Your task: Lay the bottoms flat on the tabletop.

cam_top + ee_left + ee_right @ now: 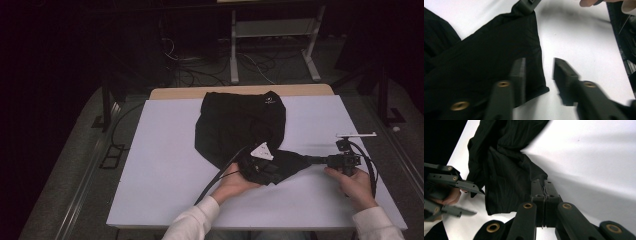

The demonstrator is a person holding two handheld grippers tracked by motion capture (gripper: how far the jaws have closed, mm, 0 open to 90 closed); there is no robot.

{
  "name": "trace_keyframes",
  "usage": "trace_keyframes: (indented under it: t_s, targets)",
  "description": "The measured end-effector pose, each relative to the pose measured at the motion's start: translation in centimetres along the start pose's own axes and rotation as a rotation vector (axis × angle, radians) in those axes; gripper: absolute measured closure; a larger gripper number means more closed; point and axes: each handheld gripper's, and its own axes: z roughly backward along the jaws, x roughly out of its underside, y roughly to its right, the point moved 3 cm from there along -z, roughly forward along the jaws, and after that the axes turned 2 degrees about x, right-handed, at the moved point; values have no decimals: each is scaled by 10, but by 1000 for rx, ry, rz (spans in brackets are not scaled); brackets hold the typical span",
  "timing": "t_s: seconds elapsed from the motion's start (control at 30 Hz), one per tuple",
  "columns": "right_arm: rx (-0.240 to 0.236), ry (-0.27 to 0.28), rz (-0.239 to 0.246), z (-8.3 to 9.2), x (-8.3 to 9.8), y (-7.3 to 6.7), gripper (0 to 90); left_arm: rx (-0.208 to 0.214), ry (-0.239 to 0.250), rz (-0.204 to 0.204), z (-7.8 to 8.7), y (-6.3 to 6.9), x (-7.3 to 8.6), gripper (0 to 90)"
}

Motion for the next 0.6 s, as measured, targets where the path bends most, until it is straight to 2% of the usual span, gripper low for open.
trace_keyframes:
  t_s: [0.1,0.33,0.4,0.43,0.53,0.57,0.6]
  targets:
    - [2,7,-1,1,-1,2,877,-31,-34,-20,-4,1,2,498]
    - [8,29,-11,1,-6,9,876,-84,-112,-95,-17,5,7,408]
    - [9,29,-12,0,-7,9,876,-104,-101,-105,-20,4,7,397]
    - [8,28,-11,0,-7,8,876,-116,-94,-129,-23,5,7,397]
    - [6,33,-8,0,-7,8,876,-113,-83,-125,-24,4,6,442]
    - [4,36,-5,1,-8,7,876,-114,-83,-127,-24,4,5,543]
    - [4,36,-5,1,-8,7,876,-113,-82,-124,-24,3,5,543]
